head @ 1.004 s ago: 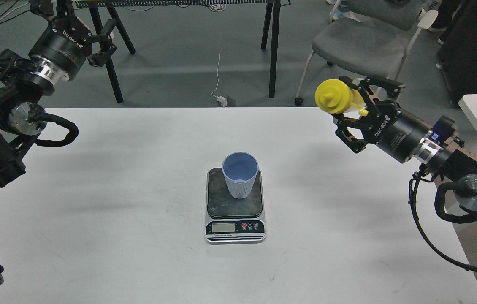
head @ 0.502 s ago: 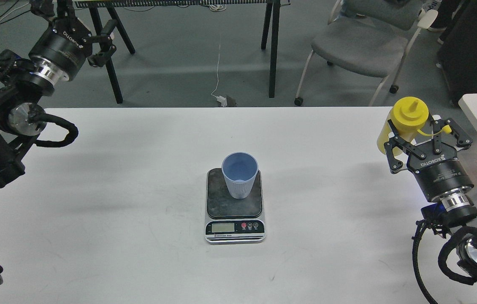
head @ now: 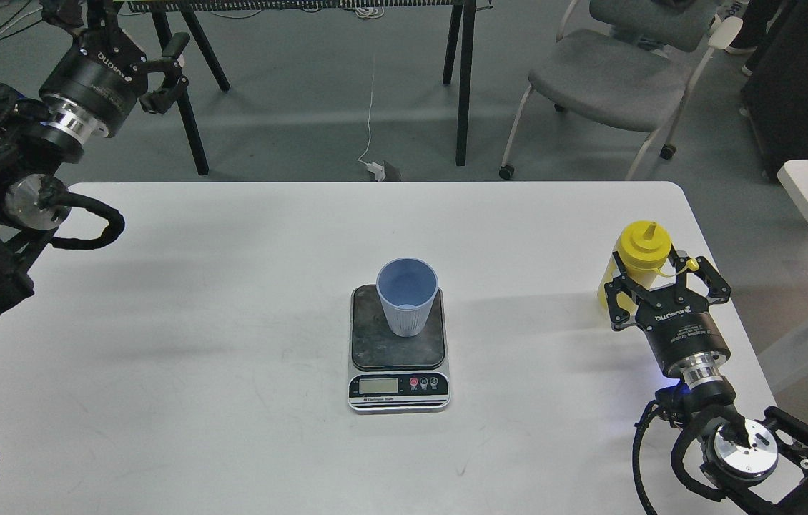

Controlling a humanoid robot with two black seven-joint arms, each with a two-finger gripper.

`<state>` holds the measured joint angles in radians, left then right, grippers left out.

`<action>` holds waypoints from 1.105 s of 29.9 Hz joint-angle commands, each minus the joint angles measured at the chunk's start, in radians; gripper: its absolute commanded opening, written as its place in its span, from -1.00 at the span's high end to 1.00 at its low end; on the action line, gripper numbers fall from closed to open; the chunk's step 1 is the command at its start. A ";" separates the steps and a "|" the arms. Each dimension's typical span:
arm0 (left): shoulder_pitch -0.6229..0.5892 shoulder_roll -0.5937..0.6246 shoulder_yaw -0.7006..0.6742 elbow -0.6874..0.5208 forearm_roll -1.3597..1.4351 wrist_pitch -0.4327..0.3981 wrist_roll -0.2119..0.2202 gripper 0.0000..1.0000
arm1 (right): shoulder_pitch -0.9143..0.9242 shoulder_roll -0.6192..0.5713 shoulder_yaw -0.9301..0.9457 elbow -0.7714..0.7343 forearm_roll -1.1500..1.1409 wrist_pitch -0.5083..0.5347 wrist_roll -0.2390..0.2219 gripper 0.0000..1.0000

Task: Pour seasoning into cup on scale with both arms
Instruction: 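Lower the yellow bottle onto the table and open the right gripper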

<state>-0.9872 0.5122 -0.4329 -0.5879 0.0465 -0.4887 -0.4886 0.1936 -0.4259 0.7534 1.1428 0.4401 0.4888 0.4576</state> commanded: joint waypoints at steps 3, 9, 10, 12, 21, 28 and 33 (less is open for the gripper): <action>0.001 0.002 -0.006 0.000 0.001 0.000 0.000 -0.99 | -0.016 0.004 -0.003 -0.034 -0.006 0.000 0.004 0.21; -0.005 0.000 -0.007 0.000 0.001 0.000 0.000 -0.99 | -0.034 0.009 -0.006 -0.089 -0.009 0.000 0.003 0.20; -0.005 0.000 -0.009 0.000 0.001 0.000 0.000 -0.99 | -0.034 0.009 -0.006 -0.089 -0.009 0.000 0.004 0.20; -0.005 0.000 -0.007 0.000 0.001 0.000 0.000 -0.99 | -0.037 0.009 -0.008 -0.086 -0.011 0.000 0.003 0.15; -0.004 0.000 -0.004 0.000 0.001 0.000 0.000 -0.99 | -0.043 0.009 -0.005 -0.086 -0.014 0.000 0.003 -0.96; -0.002 -0.003 -0.004 -0.003 0.003 0.000 0.000 -0.99 | -0.097 0.001 0.009 -0.084 0.002 0.000 -0.003 -0.99; -0.002 -0.003 -0.006 -0.003 0.003 0.000 0.000 -0.99 | -0.160 -0.016 0.009 -0.077 0.002 0.000 -0.003 -0.99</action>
<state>-0.9895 0.5097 -0.4373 -0.5880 0.0489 -0.4887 -0.4887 0.0730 -0.4306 0.7627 1.0600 0.4414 0.4886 0.4542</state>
